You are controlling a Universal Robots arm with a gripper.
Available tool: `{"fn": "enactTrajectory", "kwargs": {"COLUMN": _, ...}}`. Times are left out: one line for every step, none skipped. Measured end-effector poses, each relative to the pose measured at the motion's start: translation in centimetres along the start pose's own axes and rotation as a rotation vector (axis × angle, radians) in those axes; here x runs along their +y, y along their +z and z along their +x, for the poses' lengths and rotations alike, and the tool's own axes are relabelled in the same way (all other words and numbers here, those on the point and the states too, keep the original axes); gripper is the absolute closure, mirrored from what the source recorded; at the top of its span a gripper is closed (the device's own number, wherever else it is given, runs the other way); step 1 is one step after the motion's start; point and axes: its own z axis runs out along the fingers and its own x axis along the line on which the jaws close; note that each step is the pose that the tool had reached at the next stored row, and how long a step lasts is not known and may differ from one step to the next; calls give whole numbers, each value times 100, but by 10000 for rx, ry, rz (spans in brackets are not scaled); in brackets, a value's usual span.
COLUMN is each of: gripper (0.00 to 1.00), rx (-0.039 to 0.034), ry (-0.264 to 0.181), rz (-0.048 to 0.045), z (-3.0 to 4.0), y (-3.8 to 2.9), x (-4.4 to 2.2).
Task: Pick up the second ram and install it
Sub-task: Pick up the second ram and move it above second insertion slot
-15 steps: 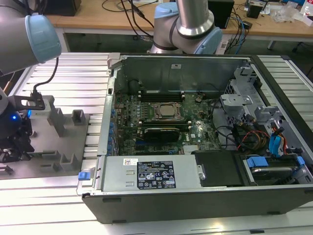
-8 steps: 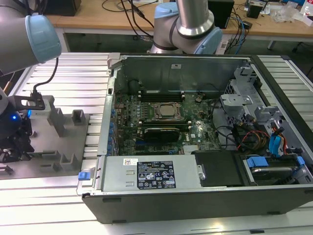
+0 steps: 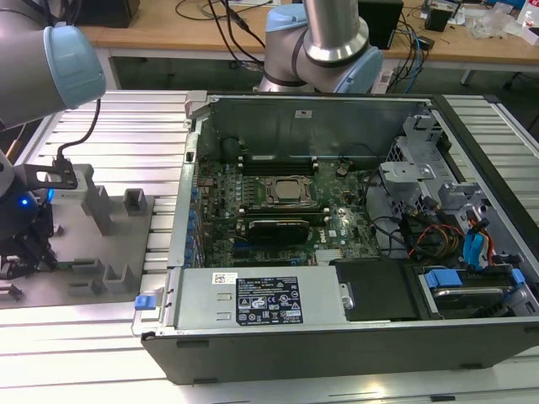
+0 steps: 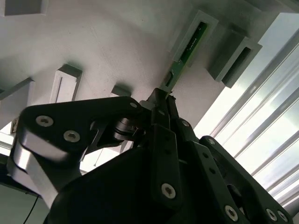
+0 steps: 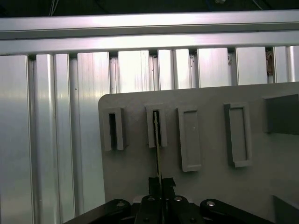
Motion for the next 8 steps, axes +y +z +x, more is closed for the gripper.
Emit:
{"fn": "enactTrajectory", "kwargs": {"gripper": 87, "rx": 1, "ry": 0, "rz": 0, "z": 0, "y": 0, "x": 0}}
{"fn": "enactTrajectory", "kwargs": {"gripper": 87, "rx": 3, "ry": -1, "rz": 0, "z": 0, "y": 0, "x": 0}}
{"fn": "enactTrajectory", "kwargs": {"gripper": 87, "rx": 5, "ry": 0, "rz": 0, "z": 0, "y": 0, "x": 0}}
{"fn": "enactTrajectory", "kwargs": {"gripper": 87, "rx": 6, "ry": 0, "rz": -1, "z": 0, "y": 0, "x": 0}}
{"fn": "enactTrajectory", "kwargs": {"gripper": 87, "rx": 7, "ry": 0, "rz": 0, "z": 0, "y": 0, "x": 0}}
{"fn": "enactTrajectory", "kwargs": {"gripper": 87, "rx": 9, "ry": 0, "rz": 0, "z": 0, "y": 0, "x": 0}}
{"fn": "enactTrajectory", "kwargs": {"gripper": 87, "rx": 11, "ry": 0, "rz": 0, "z": 0, "y": 0, "x": 0}}
{"fn": "enactTrajectory", "kwargs": {"gripper": 87, "rx": 11, "ry": 0, "rz": 0, "z": 0, "y": 0, "x": 0}}
